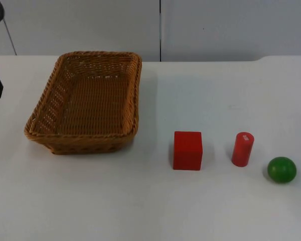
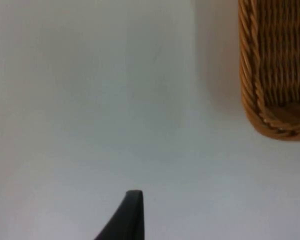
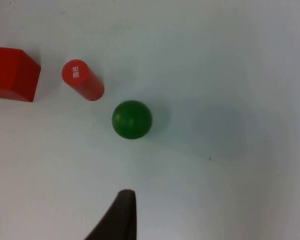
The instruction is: Pick up the basket with the left hand and place the object to the left of the red cylinder into the basket with the right hand.
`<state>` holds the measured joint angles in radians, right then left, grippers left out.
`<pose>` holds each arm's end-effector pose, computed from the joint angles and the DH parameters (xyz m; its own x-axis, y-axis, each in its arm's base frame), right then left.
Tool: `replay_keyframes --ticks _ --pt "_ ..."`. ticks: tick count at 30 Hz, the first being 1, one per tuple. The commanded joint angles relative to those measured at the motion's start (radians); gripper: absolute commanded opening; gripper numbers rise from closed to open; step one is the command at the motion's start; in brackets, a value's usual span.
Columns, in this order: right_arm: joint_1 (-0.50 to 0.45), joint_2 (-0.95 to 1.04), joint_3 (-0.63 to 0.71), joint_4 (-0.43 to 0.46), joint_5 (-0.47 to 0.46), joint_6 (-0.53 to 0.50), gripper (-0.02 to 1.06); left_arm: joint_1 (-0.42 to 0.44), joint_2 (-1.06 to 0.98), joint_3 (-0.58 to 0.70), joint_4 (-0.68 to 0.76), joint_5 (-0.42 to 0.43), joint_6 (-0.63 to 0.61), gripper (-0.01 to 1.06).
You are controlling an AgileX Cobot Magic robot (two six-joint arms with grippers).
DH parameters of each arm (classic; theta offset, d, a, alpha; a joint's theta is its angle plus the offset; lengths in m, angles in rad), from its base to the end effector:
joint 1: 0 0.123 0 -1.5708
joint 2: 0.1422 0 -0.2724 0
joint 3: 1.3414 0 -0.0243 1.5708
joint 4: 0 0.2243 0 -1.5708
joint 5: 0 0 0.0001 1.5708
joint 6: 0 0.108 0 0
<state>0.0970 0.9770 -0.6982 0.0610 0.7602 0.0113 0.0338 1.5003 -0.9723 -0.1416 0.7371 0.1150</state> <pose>0.1673 0.0208 0.2613 -0.8156 -0.0236 -0.5782 -0.0759 0.9949 0.0664 0.2745 -0.0010 0.2218 -0.9213 -0.0214 -0.3883 0.0122 0.9964 -0.0836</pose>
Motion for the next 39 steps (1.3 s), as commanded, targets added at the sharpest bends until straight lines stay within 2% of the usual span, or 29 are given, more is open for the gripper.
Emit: replay_keyframes --ticks 1,2,11,12,16,21,30,34,38,39 --pt "-0.006 -0.001 -0.008 -0.005 -0.021 -0.005 1.05 0.0 0.114 -0.096 -0.033 -0.002 0.033 1.05" --pt "-0.006 -0.001 -0.008 -0.005 -0.021 -0.005 1.05 0.0 0.114 -0.096 -0.033 -0.002 0.033 1.05" --pt "-0.006 -0.001 -0.008 -0.007 -0.023 -0.005 1.05 -0.077 0.422 -0.367 -0.049 0.037 0.07 1.05" --pt "-0.006 -0.001 -0.008 -0.007 -0.023 -0.005 1.05 -0.077 0.422 -0.367 -0.049 0.037 0.07 1.05" --pt "-0.006 -0.001 -0.008 -0.007 -0.023 -0.005 1.05 -0.083 0.582 -0.528 -0.063 0.077 0.07 1.05" --pt "-0.006 -0.001 -0.008 -0.007 -0.025 -0.005 1.05 -0.083 0.687 -0.637 -0.081 0.101 0.07 1.05" --pt "-0.006 -0.001 -0.008 -0.007 -0.033 -0.005 1.05 -0.093 0.777 -0.679 -0.11 0.085 0.116 1.05" --pt "-0.006 -0.001 -0.008 -0.007 -0.035 -0.005 1.05 -0.093 0.804 -0.679 -0.112 0.089 0.116 0.96" --pt "-0.006 -0.001 -0.008 -0.007 -0.035 -0.005 1.05 -0.093 0.817 -0.679 -0.134 0.095 0.116 0.58" --pt "-0.006 -0.001 -0.008 -0.007 -0.035 -0.005 1.05 -0.093 0.817 -0.679 -0.134 0.095 0.116 0.58"
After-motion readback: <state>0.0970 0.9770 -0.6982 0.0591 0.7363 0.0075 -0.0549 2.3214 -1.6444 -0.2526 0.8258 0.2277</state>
